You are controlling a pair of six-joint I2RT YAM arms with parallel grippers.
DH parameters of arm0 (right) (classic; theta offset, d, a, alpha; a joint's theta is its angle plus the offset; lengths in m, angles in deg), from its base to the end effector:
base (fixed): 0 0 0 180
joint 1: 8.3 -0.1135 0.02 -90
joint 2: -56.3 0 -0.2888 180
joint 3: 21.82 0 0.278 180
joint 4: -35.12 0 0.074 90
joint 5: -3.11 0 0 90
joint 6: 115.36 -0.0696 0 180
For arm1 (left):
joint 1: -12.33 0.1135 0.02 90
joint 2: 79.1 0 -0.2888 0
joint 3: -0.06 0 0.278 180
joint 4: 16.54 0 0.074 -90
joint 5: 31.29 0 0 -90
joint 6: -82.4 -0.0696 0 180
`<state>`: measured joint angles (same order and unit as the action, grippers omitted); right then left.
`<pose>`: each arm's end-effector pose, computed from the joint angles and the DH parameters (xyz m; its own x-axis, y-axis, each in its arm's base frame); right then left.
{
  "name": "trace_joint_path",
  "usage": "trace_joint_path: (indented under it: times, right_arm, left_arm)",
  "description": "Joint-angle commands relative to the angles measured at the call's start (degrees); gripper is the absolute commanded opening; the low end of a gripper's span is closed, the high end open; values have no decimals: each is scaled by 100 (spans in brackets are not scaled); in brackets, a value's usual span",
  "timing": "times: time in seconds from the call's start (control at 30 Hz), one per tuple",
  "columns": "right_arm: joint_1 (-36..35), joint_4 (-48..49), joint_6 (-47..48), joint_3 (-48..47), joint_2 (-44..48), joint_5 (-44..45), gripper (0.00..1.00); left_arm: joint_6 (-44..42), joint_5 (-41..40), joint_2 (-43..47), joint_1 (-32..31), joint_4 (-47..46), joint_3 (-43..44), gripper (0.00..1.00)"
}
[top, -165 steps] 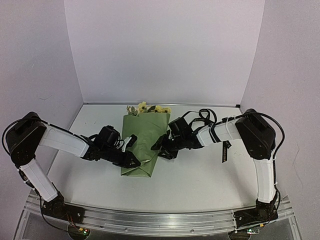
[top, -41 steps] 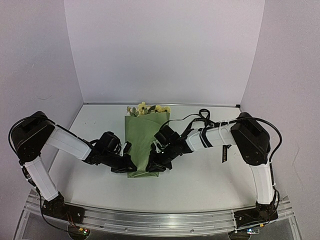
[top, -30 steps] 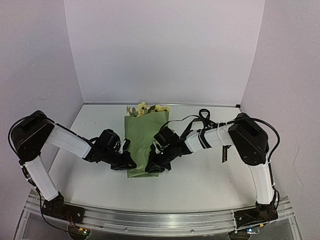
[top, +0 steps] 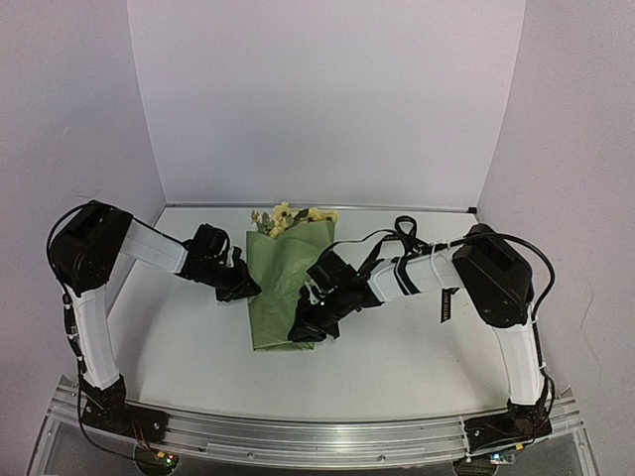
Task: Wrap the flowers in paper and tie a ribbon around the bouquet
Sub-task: Press the folded bouquet at the center of the board.
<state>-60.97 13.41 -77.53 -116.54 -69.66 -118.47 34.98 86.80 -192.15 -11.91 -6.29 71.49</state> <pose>0.2788 0.4257 0.0967 -0.9830 -0.1794 -0.0394 -0.1506 0.6642 0.7322 0.3736 -0.2042 0.0881 -0.9526 -0.2257 -0.2040 -0.0234 0.7230 -0.6905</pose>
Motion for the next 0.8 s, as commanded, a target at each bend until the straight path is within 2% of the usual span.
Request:
trace_joint_path:
  times: [0.0, 0.27, 0.43, 0.77]
  right_arm:
    - [79, -196, -45, 232, -165, 276, 13]
    - [135, -50, -150, 312, -189, 207, 13]
    - [156, -18, -172, 347, -160, 179, 13]
    - [177, -16, -260, 273, -123, 78, 12]
  left_arm:
    - [58, -61, -540, 452, 522, 616, 8]
    - [-53, 538, -1723, 1064, 970, 2385, 10]
    - [-127, 623, -2450, 1292, 1388, 3567, 10]
    - [-341, 1072, -3270, 1621, 2000, 5690, 12]
